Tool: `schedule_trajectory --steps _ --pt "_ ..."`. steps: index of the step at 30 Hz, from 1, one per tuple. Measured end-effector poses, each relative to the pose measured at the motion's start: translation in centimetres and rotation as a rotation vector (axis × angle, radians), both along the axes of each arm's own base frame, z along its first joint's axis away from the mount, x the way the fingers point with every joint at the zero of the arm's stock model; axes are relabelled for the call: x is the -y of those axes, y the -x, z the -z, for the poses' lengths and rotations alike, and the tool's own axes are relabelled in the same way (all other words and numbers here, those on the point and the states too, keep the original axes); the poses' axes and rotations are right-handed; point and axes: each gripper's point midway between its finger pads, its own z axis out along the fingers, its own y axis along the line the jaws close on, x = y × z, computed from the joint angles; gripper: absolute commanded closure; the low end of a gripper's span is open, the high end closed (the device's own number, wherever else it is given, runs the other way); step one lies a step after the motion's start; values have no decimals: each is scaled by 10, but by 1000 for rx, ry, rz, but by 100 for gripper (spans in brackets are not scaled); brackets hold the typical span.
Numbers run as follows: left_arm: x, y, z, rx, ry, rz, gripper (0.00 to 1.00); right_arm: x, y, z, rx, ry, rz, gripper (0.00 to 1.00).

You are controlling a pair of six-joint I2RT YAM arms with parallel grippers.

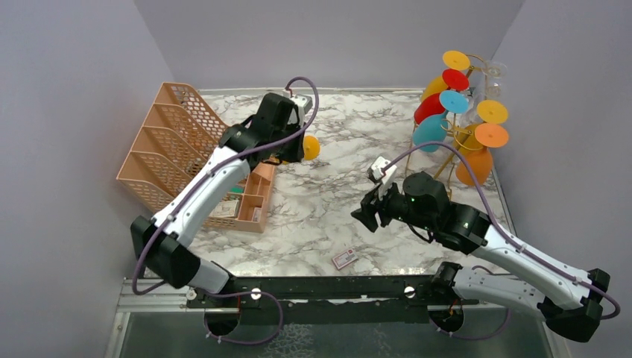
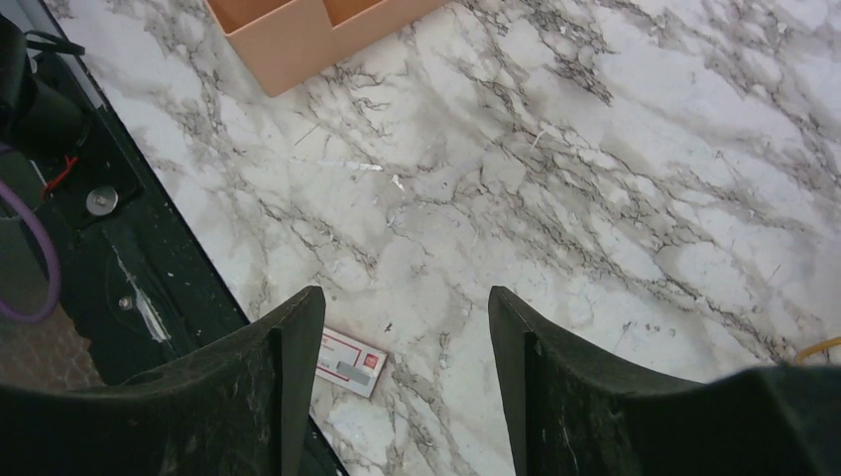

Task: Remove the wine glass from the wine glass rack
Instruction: Place the wine glass at the center of the board.

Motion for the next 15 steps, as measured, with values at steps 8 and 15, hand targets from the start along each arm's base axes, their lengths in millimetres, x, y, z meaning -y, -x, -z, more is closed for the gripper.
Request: schedule_trajectory --steps 8,15 --pt "-1 -35 19 -111 -187 88 100 1 11 5 81 -25 -95 33" --pt "1 -40 39 -207 -267 137 100 2 18 7 138 -18 -172 30"
